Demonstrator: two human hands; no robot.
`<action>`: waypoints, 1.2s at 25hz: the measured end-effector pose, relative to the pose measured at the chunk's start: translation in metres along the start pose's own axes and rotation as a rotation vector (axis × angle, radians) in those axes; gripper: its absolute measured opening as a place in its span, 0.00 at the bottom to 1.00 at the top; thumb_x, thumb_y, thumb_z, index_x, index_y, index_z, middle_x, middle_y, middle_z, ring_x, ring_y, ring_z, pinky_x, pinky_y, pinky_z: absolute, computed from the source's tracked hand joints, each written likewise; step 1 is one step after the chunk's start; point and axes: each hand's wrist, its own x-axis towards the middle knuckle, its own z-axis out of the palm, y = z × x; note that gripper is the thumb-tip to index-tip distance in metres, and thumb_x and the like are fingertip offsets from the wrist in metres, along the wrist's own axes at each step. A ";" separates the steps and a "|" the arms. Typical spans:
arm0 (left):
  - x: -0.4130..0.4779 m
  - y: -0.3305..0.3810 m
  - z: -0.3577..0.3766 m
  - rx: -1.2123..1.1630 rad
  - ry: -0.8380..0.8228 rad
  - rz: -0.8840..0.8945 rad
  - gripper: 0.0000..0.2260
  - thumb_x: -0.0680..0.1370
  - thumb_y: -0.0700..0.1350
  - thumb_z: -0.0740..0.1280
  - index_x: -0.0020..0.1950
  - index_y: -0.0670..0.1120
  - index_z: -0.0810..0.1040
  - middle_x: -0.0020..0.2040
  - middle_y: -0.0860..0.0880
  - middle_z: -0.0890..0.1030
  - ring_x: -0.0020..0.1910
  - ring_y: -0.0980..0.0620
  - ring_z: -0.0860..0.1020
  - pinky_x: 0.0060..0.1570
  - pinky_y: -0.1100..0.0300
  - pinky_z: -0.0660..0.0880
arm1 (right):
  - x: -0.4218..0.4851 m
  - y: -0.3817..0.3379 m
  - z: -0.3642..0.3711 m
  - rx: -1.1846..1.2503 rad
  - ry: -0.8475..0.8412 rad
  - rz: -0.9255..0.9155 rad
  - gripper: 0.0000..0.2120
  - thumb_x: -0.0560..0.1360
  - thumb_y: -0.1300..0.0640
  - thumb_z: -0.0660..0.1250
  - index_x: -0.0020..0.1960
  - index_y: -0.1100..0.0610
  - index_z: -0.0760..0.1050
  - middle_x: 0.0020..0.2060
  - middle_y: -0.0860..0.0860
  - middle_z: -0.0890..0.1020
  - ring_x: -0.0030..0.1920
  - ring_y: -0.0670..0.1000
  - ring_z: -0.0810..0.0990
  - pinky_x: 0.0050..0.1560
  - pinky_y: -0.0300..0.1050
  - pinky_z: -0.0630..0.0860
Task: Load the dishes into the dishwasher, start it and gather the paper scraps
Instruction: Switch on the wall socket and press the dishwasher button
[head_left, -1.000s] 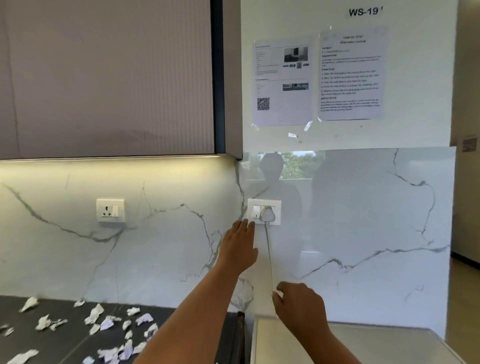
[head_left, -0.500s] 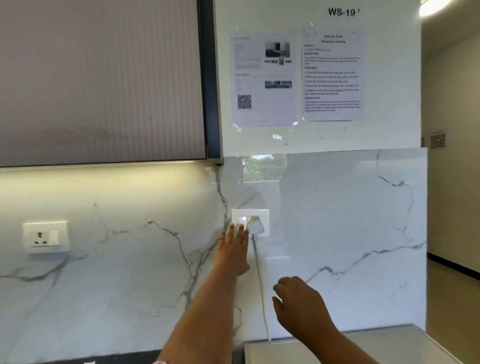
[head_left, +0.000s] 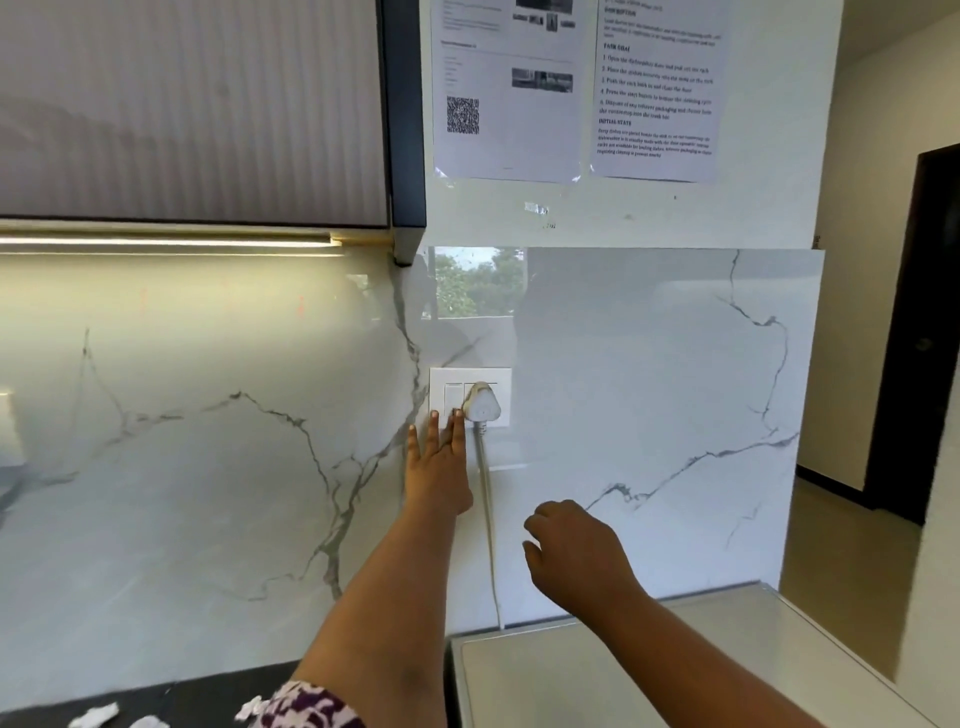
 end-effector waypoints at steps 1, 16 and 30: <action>-0.001 0.000 0.001 0.005 -0.009 -0.001 0.46 0.74 0.49 0.65 0.74 0.42 0.30 0.76 0.46 0.34 0.74 0.42 0.33 0.66 0.42 0.30 | -0.003 0.000 0.002 0.011 -0.004 0.015 0.11 0.78 0.54 0.55 0.50 0.56 0.76 0.48 0.49 0.78 0.50 0.49 0.75 0.42 0.38 0.70; -0.190 0.051 0.060 -0.464 -0.282 0.063 0.19 0.78 0.53 0.61 0.67 0.49 0.72 0.64 0.48 0.77 0.61 0.47 0.76 0.57 0.53 0.72 | -0.164 -0.018 0.040 0.155 -0.249 0.227 0.14 0.76 0.52 0.61 0.55 0.58 0.79 0.52 0.52 0.81 0.52 0.51 0.78 0.48 0.42 0.75; -0.444 0.128 0.057 -0.821 -0.412 -0.011 0.17 0.78 0.49 0.64 0.66 0.48 0.75 0.65 0.51 0.76 0.65 0.53 0.72 0.64 0.62 0.66 | -0.398 0.019 0.021 0.372 -0.511 0.234 0.42 0.73 0.30 0.37 0.64 0.57 0.74 0.65 0.55 0.74 0.68 0.55 0.69 0.67 0.45 0.64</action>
